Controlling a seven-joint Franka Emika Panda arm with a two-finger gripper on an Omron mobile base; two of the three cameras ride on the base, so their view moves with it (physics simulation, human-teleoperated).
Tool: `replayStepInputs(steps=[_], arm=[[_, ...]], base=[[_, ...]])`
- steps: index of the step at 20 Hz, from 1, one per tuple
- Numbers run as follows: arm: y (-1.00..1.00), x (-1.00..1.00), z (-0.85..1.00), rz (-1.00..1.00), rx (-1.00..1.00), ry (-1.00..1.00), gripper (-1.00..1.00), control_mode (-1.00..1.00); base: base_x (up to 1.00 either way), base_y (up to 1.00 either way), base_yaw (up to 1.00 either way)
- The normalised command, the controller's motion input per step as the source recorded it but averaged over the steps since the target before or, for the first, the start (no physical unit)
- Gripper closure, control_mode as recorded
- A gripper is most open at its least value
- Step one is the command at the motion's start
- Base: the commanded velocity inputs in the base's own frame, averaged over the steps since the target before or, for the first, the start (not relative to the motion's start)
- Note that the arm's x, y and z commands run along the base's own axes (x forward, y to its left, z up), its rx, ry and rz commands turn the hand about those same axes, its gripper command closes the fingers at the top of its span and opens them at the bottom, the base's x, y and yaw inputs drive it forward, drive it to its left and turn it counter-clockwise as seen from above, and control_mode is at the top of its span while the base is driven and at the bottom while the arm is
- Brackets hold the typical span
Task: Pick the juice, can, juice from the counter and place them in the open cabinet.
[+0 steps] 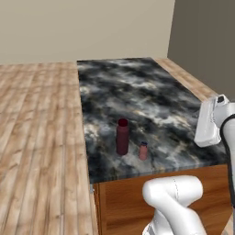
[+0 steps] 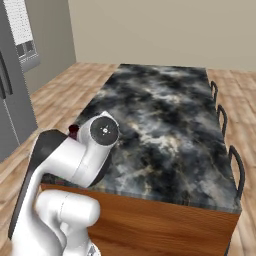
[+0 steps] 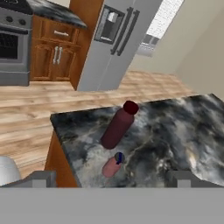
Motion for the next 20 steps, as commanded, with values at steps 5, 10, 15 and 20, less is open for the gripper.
replayStepInputs(steps=[5, 10, 15, 20], arm=[[0.00, 0.30, -0.25, 0.09, 0.02, 0.29, -1.00, -1.00], [-0.03, 0.05, -0.27, 0.16, 0.07, 0.05, -1.00, -1.00], [0.00, 0.03, -0.33, 0.15, 0.01, -0.08, -1.00, -1.00], [0.00, 0.18, -0.25, 0.06, 0.06, -0.01, -1.00, -1.00]], base=[[0.00, 0.00, 0.00], [0.00, 0.00, 0.00], [0.00, 0.00, 0.00], [0.00, 0.00, 0.00]])
